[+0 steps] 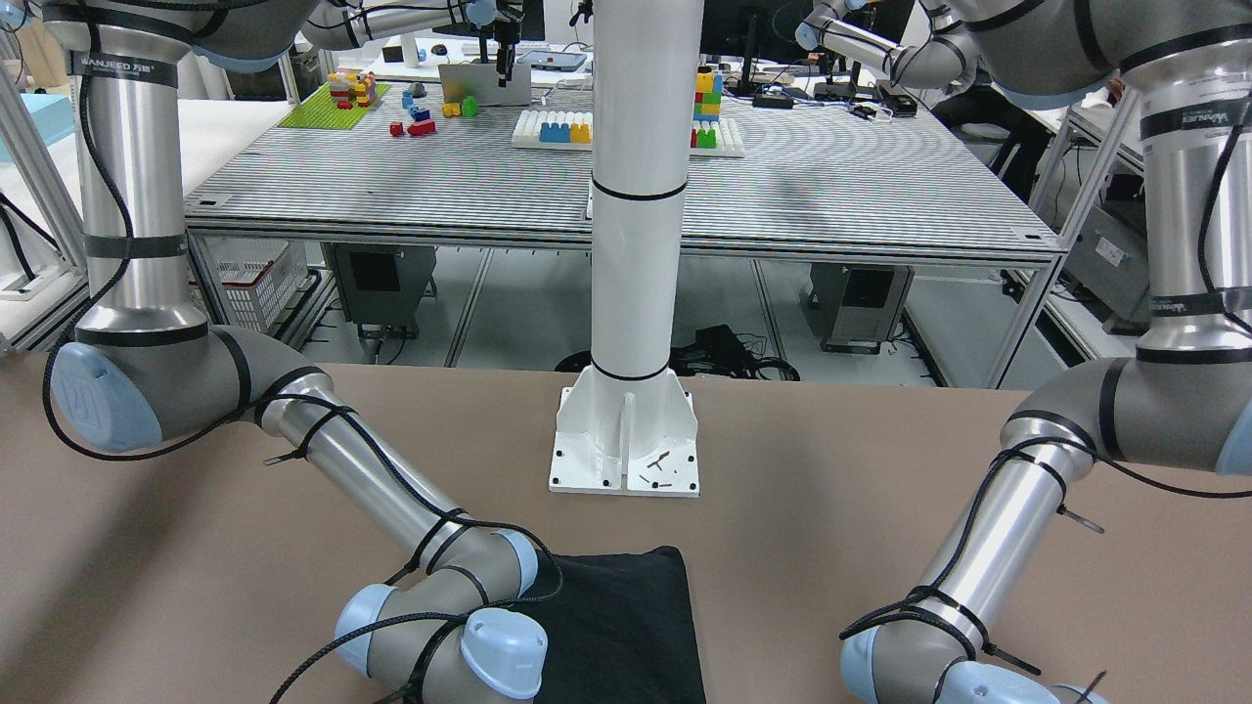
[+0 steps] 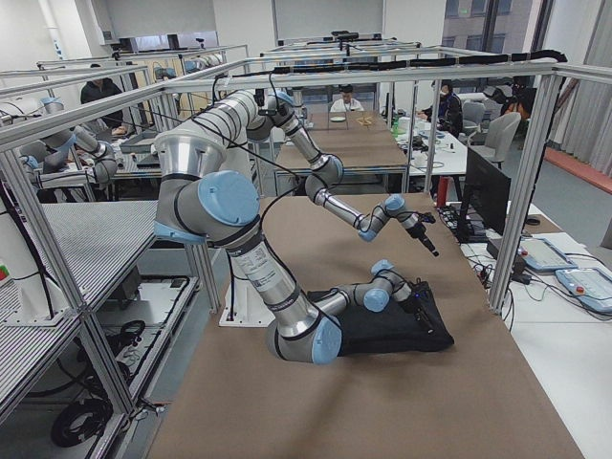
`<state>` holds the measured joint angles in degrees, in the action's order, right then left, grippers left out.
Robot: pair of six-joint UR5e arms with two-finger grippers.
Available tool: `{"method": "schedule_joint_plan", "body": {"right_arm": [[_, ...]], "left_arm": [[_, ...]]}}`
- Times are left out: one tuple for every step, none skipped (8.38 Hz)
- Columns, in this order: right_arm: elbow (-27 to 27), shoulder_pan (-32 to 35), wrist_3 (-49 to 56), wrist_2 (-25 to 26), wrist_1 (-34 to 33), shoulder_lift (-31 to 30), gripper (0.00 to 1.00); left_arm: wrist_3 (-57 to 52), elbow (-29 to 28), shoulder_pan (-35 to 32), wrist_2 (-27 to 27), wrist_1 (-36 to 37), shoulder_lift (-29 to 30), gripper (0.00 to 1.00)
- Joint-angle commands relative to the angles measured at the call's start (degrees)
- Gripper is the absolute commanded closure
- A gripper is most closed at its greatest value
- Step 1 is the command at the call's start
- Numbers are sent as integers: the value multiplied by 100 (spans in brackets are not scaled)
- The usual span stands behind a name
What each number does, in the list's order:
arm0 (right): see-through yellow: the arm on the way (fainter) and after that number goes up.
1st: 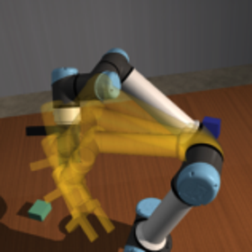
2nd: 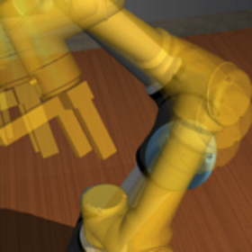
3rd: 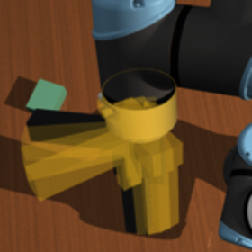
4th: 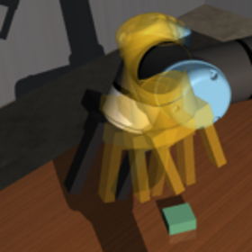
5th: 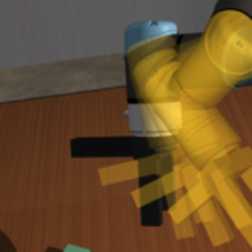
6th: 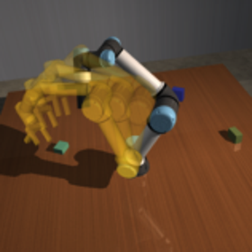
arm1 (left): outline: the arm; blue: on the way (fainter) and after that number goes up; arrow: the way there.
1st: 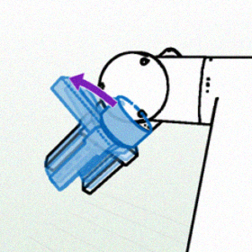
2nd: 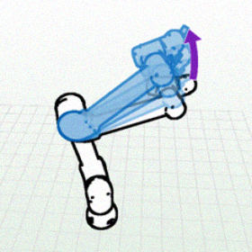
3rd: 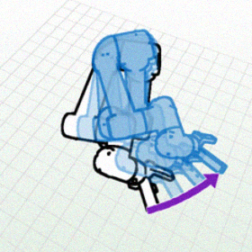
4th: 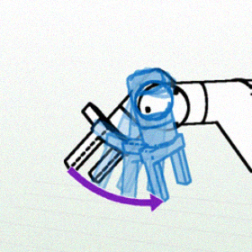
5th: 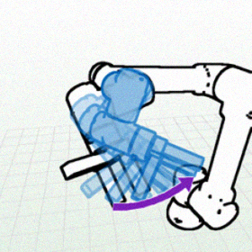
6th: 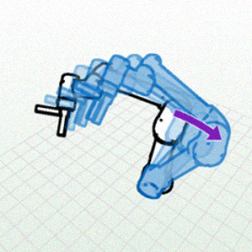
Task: Fold clothes
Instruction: 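Release and raise the right gripper over the folded shirt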
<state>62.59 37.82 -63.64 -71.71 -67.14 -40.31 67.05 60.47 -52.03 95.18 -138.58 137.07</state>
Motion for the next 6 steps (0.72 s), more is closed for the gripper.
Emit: {"method": "schedule_joint_plan", "body": {"right_arm": [[-62, 103, 255, -36, 25, -3, 24], [-97, 103, 299, -36, 25, -12, 25], [-89, 103, 291, -27, 25, -3, 25], [-89, 94, 273, -27, 16, 23, 25], [-97, 86, 273, -18, 16, 49, 28], [-106, 77, 282, -27, 16, 50, 33]], "left_arm": [[1, 0, 0, 0, -2, 4, 5], [1, 0, 9, 0, -2, 4, 5], [1, 0, 0, 0, -11, -4, 5], [1, 0, 0, 0, -11, -13, 5], [1, 0, 0, 0, -11, -13, 5], [1, 0, 9, 0, -11, -13, 5]]}}
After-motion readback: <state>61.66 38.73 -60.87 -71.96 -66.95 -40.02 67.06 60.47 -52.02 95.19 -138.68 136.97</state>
